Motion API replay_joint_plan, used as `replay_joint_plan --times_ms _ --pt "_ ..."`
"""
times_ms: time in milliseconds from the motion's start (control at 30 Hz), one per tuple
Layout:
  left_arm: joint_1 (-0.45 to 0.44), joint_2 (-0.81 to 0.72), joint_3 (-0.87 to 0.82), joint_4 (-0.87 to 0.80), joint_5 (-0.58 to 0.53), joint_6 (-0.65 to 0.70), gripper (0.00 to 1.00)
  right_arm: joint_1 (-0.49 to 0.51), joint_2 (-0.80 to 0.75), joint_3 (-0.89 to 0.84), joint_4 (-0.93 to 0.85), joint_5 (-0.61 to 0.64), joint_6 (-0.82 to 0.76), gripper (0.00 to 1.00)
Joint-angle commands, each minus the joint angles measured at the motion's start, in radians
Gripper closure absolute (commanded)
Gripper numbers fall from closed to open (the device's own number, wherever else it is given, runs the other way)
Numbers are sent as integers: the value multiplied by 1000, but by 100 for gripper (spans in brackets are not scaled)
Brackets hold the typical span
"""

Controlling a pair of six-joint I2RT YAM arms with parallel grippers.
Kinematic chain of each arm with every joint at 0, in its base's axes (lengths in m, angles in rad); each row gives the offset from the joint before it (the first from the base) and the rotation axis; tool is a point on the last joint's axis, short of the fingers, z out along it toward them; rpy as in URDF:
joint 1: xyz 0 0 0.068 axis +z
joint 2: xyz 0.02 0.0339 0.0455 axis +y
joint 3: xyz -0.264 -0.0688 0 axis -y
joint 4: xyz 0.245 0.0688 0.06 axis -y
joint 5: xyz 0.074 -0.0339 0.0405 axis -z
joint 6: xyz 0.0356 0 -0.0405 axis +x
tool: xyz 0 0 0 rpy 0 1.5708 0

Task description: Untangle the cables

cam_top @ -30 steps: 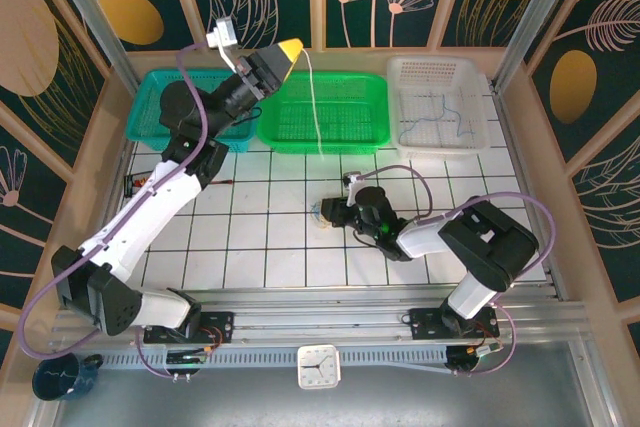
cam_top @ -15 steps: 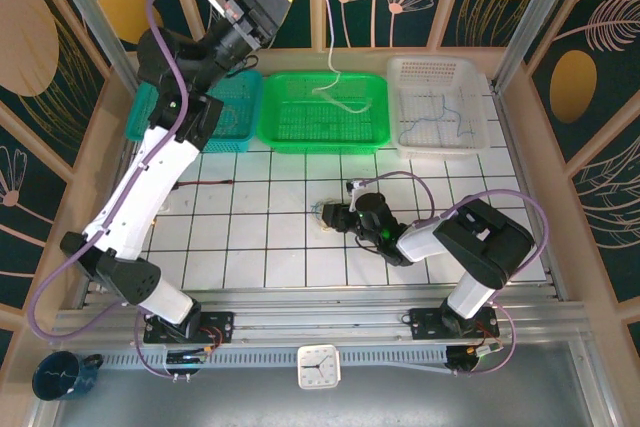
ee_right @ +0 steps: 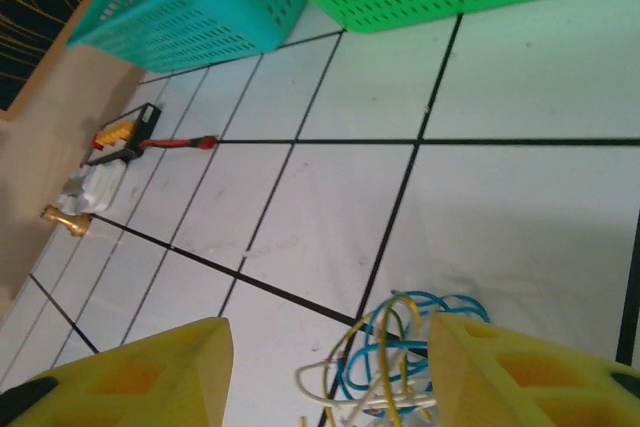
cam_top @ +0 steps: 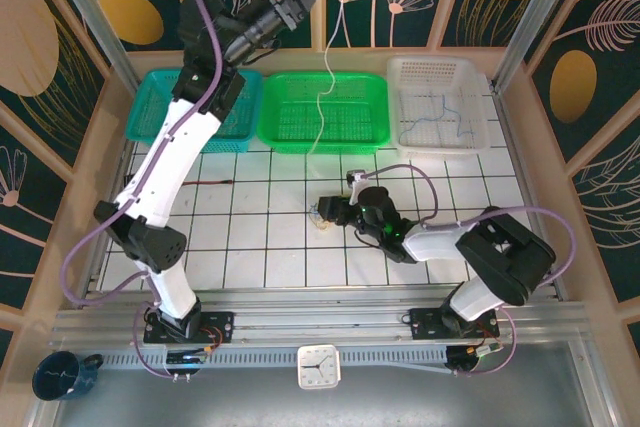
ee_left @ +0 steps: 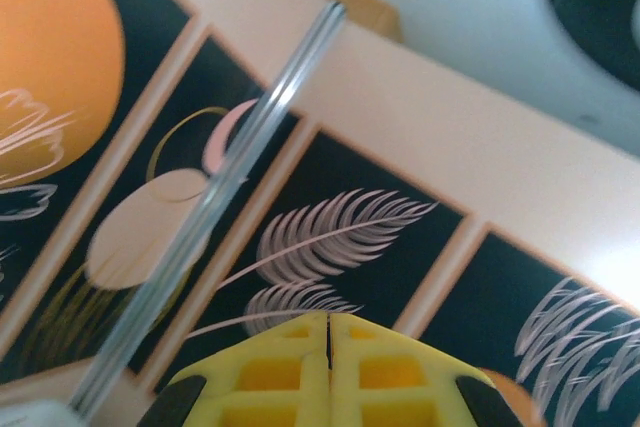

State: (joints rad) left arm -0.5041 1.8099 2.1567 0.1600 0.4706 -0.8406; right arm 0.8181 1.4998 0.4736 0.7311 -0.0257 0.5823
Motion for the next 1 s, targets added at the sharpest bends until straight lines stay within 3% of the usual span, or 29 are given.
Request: replay_joint_plan --times_ms 0,233,367,433,500,567,667,967 --pt "5 48 80 -100 -27 94 100 10 -69 33 -90 30 -33 44" --pt "22 248 399 -279 -46 151 100 1 -169 53 -250 127 -87 41" --pt "36 325 478 -275 -77 159 100 -15 -237 44 -318 169 -94 40" --pt "43 406 601 -327 -92 168 100 -30 -276 37 -342 175 -87 40" --pt "54 546 836 -400 -98 151 100 -50 -322 33 -371 171 -79 39" --pt "77 576 800 -328 -47 73 100 -70 -362 35 -399 167 -75 39" --pt "88 655 846 -350 -30 70 100 -97 -422 37 -435 160 -75 38" --pt "88 749 852 -477 -28 188 100 -139 -531 45 -497 148 -78 37"
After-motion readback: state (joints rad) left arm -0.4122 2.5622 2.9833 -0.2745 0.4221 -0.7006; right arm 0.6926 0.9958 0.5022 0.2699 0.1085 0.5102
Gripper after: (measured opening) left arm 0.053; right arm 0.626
